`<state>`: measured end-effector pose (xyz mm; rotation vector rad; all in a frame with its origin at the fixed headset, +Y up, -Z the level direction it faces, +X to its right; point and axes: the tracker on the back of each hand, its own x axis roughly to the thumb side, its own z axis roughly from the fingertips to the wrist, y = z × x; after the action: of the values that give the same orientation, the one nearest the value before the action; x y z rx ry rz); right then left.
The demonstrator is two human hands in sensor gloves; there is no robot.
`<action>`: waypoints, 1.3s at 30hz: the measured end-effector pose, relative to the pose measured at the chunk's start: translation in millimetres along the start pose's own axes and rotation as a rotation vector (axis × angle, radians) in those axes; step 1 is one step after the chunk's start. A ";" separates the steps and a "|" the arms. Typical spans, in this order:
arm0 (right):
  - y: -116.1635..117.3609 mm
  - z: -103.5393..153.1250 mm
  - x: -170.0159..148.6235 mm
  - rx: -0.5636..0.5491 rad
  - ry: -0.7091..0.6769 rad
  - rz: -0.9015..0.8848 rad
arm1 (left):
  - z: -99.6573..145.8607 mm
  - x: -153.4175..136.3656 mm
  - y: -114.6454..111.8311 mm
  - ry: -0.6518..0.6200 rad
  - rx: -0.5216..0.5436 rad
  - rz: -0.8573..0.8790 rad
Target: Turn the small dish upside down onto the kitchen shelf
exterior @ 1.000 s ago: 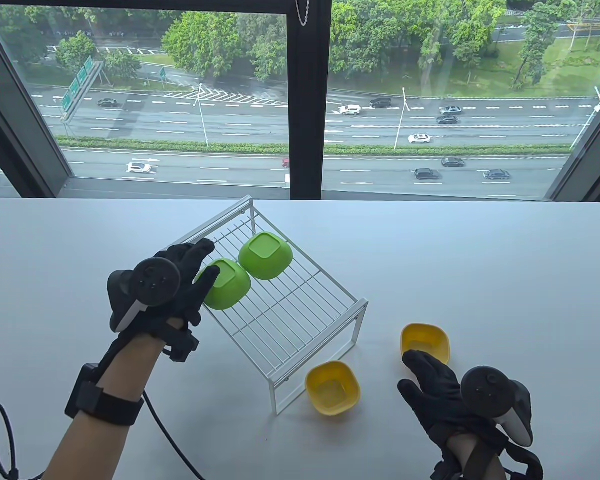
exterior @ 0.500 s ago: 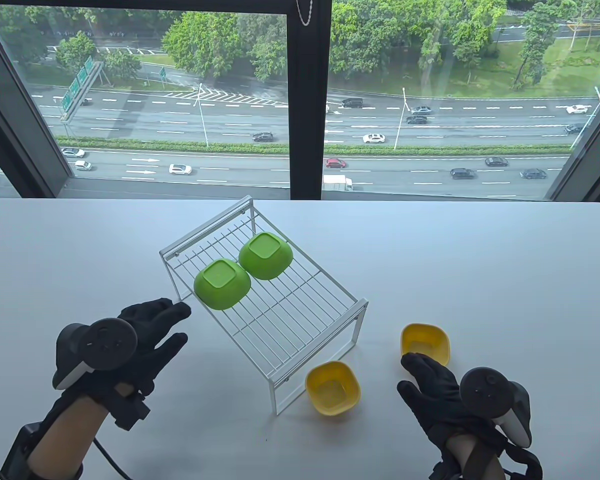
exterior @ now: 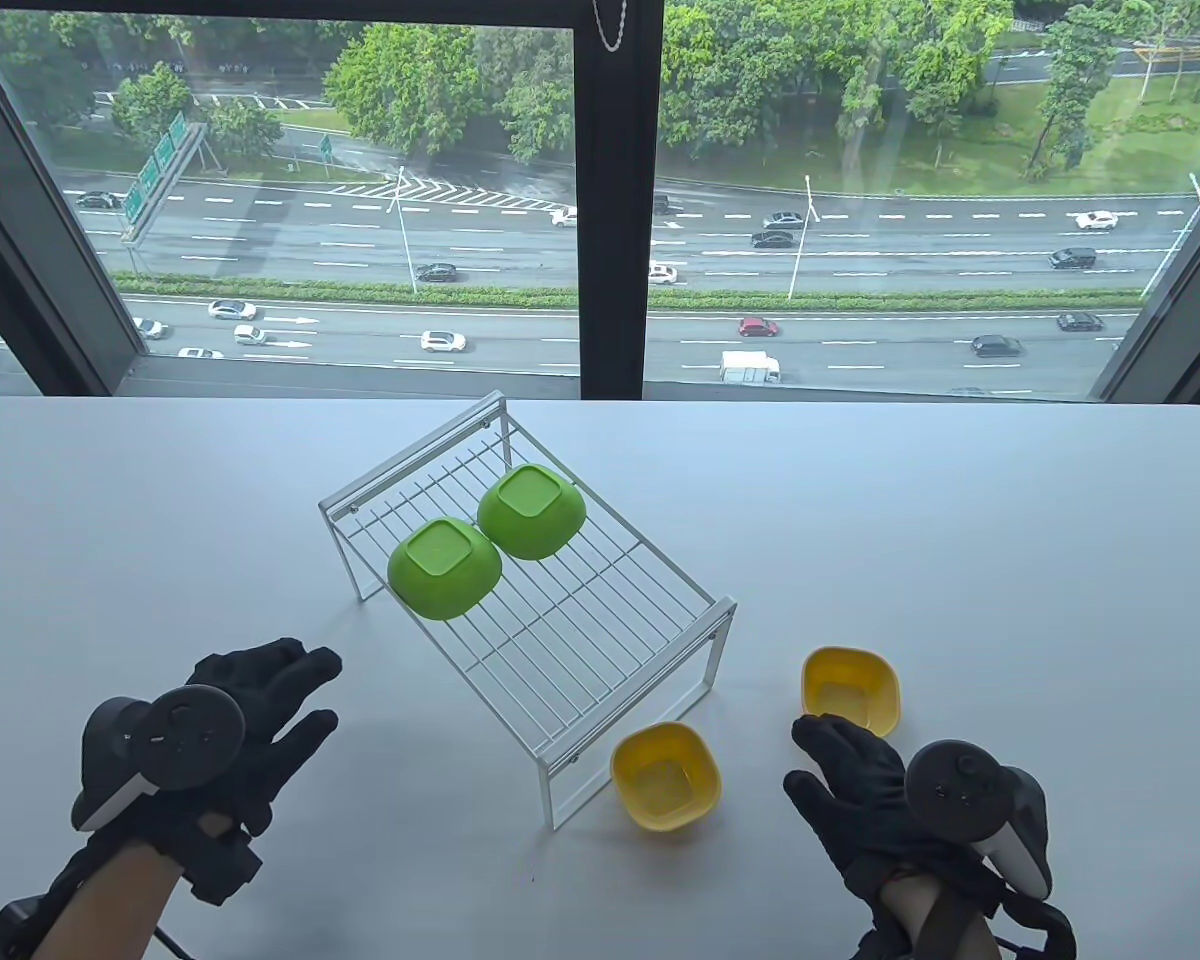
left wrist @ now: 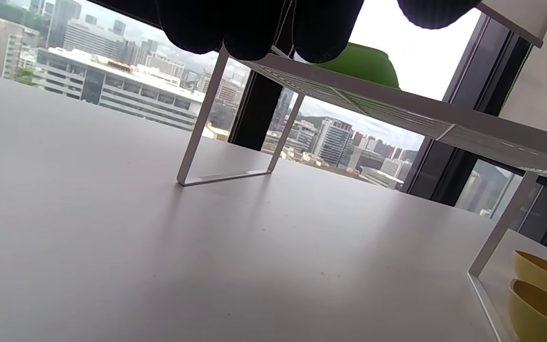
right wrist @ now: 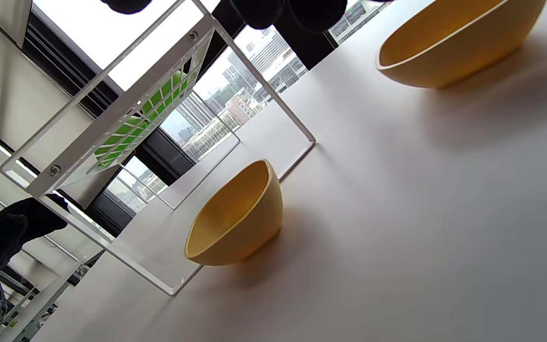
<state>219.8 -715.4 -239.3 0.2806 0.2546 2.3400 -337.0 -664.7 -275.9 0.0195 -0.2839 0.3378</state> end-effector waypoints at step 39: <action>92.0 -35.7 56.9 0.185 -0.250 0.894 | -3.6 -10.4 -26.4 0.042 -0.149 -0.127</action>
<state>109.2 -742.7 -241.9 0.9256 0.2527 3.1106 -336.8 -692.7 -281.6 -0.1159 -0.2642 0.1898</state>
